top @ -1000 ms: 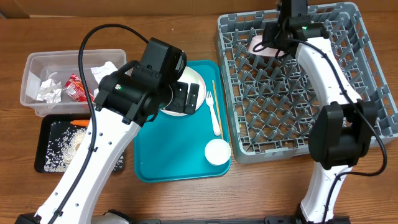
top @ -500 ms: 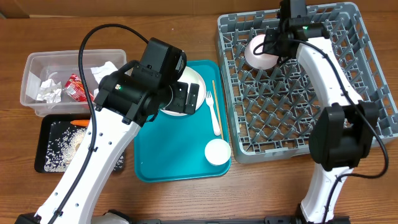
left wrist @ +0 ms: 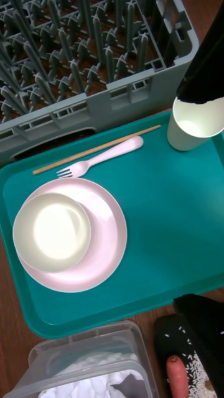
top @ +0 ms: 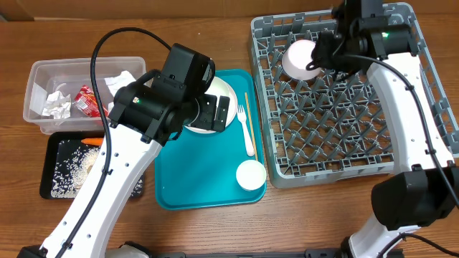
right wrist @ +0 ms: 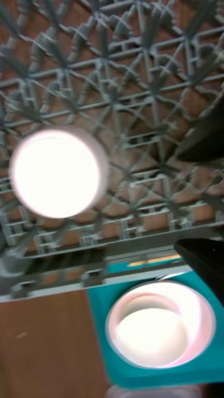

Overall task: Sort waste into correct bins and load items into the dishwasher
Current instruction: 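Release the bowl and raise the right gripper above the rack, then lower the left gripper onto the rim of the white bowl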

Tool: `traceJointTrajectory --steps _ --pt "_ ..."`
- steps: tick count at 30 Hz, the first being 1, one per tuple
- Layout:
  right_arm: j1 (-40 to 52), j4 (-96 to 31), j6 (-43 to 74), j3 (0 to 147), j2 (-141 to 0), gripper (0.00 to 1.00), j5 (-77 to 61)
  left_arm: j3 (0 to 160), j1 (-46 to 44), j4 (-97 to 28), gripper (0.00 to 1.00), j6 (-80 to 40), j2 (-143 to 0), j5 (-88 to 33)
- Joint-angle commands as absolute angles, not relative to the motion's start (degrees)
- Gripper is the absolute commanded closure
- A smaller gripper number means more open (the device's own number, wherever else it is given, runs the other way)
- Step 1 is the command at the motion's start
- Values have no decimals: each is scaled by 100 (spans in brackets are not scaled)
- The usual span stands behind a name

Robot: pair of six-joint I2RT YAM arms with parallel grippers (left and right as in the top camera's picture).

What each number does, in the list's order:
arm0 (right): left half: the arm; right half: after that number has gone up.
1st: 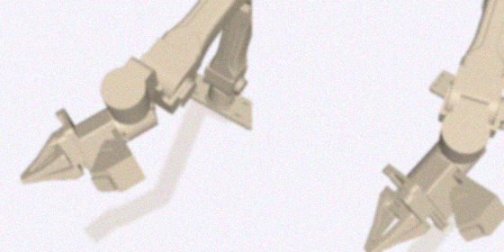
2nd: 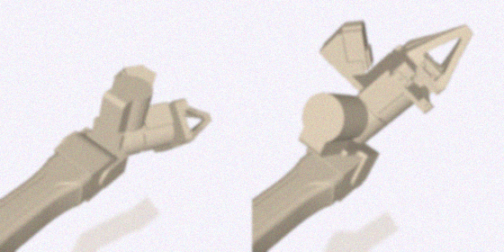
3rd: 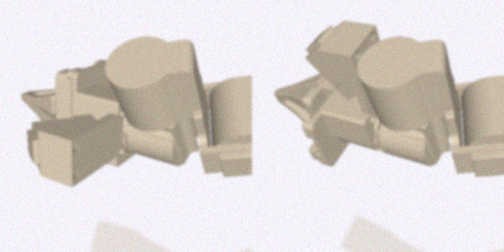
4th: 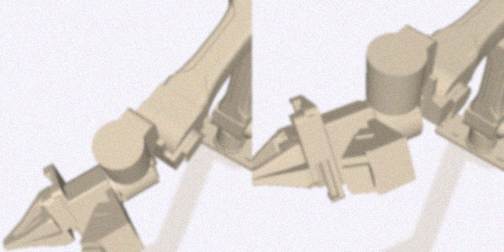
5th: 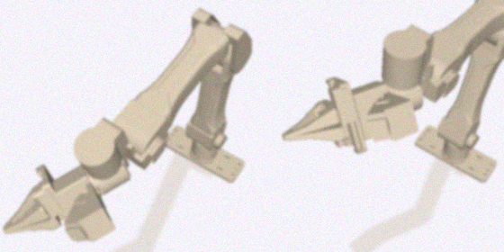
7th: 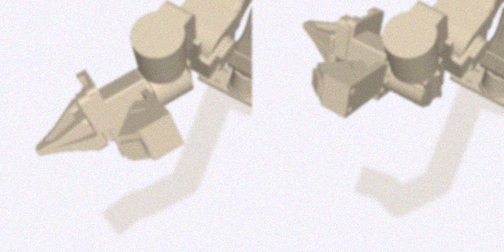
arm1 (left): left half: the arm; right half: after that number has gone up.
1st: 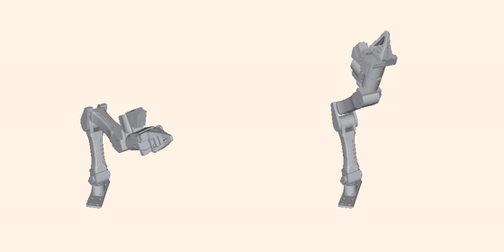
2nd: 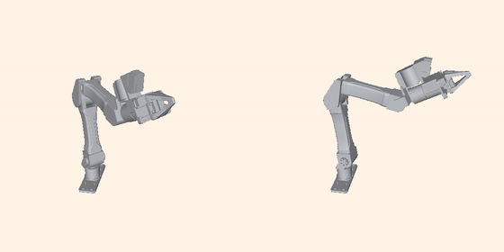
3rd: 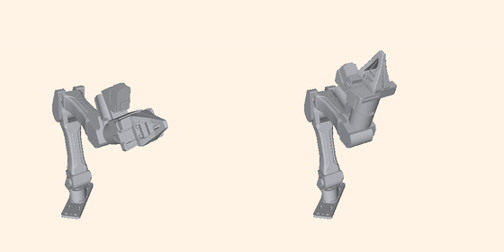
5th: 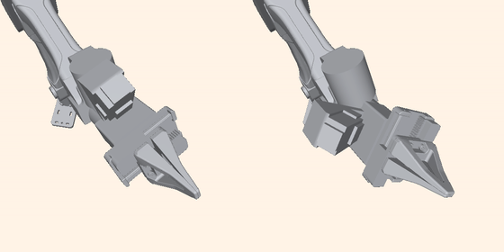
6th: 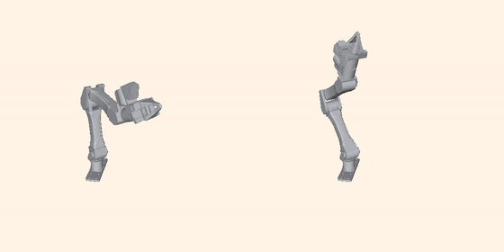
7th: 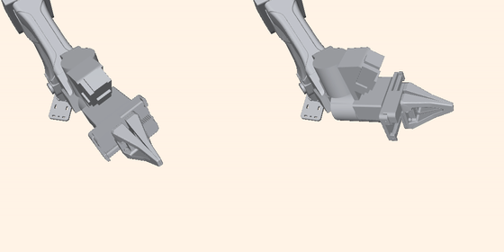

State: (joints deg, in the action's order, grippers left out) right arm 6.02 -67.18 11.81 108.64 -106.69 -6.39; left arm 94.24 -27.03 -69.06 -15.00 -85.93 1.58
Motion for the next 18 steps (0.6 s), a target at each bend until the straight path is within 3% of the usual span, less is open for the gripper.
traceJointTrajectory --steps 1,11,13,18 --pt "600 -6956 1227 10881 -10683 53 -921 9542 -2694 -6899 0 -1455 -8582 207" --pt "604 -7575 1223 10881 -10683 46 -1662 9542 -2694 -6899 0 -1455 -8582 207" --pt "604 -7638 1223 10881 -10683 35 -1662 9542 -2694 -6899 0 -1455 -8582 207" --pt "604 -7784 1223 10881 -10683 33 -1662 9542 -2694 -6665 0 -1542 -8582 150"
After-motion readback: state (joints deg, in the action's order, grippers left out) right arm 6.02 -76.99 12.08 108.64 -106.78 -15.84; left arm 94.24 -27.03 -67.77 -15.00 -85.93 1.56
